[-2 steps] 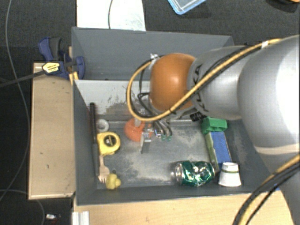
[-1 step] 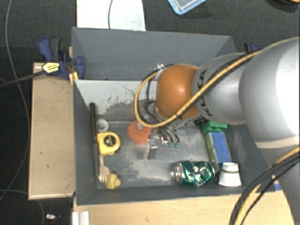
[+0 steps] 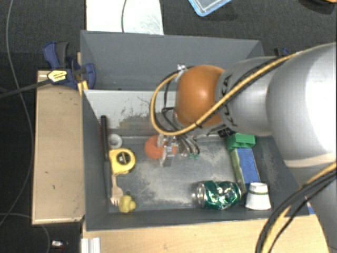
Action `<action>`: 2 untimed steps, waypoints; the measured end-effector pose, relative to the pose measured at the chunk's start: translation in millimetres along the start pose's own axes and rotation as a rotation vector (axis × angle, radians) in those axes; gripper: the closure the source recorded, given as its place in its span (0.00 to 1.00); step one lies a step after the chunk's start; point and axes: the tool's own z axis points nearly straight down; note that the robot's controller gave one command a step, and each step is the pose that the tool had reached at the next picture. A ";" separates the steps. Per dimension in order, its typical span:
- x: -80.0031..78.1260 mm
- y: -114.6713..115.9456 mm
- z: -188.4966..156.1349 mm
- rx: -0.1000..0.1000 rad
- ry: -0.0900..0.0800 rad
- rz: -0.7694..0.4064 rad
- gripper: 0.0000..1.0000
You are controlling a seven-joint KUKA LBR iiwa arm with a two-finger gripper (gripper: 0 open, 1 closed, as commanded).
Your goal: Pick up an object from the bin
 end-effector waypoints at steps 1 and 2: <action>0.0 0.0 0.0 0.000 0.000 0.000 1.00; 6.2 -5.8 -16.9 0.001 0.011 0.000 1.00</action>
Offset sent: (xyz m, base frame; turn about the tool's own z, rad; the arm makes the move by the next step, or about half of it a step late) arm -0.0149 -0.0409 0.1503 0.0238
